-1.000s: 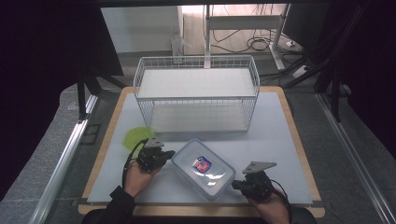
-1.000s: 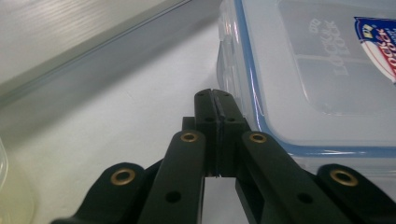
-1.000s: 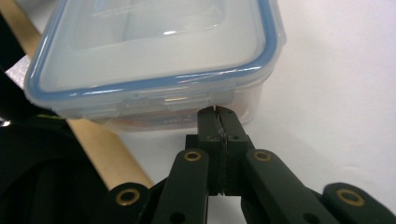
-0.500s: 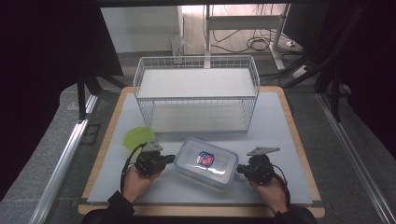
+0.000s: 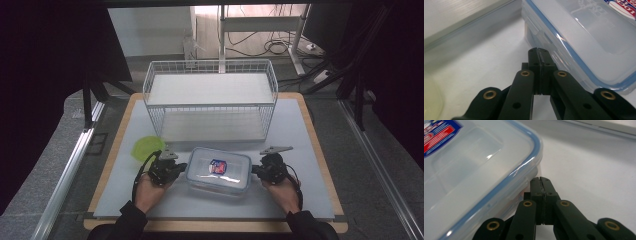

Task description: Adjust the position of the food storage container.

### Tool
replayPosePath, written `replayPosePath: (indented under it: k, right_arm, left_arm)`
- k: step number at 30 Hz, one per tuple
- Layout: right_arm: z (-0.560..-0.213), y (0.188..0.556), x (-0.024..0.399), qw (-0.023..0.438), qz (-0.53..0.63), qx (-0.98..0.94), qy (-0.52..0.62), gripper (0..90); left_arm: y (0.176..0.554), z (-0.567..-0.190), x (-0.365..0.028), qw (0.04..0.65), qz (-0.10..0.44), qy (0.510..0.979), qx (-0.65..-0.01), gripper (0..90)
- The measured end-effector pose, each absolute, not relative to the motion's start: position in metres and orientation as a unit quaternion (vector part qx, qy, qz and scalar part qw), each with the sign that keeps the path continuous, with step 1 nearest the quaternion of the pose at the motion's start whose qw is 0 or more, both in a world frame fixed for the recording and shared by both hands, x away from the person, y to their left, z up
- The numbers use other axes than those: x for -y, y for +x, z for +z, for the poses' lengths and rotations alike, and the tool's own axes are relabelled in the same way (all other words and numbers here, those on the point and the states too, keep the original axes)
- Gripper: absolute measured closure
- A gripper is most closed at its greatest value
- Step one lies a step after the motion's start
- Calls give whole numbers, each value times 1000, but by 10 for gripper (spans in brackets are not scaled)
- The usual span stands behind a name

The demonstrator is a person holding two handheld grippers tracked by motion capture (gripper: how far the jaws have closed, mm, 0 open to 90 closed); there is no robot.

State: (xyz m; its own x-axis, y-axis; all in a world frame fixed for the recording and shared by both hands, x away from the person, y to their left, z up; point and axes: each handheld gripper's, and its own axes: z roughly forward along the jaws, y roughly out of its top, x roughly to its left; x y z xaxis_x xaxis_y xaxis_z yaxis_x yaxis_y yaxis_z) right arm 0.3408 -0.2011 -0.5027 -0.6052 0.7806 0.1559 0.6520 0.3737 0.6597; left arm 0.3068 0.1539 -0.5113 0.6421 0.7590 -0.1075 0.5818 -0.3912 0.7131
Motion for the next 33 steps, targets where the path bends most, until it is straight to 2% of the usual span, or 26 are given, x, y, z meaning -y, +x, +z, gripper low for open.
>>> replayPosePath:
  k: [7,16,20,21,24,25,27,28,29,30,31,32,33]
  right_arm:
    - [-502,351,198,97,351,-821,440,899]
    - [-502,352,196,100,351,-823,436,897]
    - [-499,349,199,116,348,-829,422,850]
    - [-495,346,204,122,352,-828,420,801]
    - [-492,342,208,136,353,-830,410,754]
    - [-488,339,213,142,359,-830,402,686]
    - [-485,336,217,144,368,-826,401,623]
    - [-483,335,220,146,370,-824,404,579]
    - [-483,335,220,146,370,-824,404,579]
    - [-481,334,222,151,372,-820,407,529]
    - [-479,331,226,153,375,-815,414,420]
    - [-477,329,228,157,379,-812,416,381]
    - [-477,329,228,157,379,-812,416,381]
  left_arm:
    - [295,-512,-148,357,116,838,-396,900]
    - [295,-513,-153,374,103,831,-399,900]
    - [293,-510,-157,376,121,828,-399,867]
    - [292,-508,-162,382,131,820,-405,775]
    - [291,-506,-166,388,139,816,-406,586]
    - [289,-505,-169,392,149,813,-403,516]
    - [287,-504,-172,394,155,813,-399,415]
    - [286,-504,-173,395,157,814,-396,377]
    - [286,-504,-173,395,157,814,-396,351]
    - [285,-504,-174,397,154,814,-394,351]
    - [283,-504,-177,398,151,817,-388,300]
    - [283,-504,-177,398,151,817,-388,288]
    - [282,-504,-178,401,149,817,-387,288]
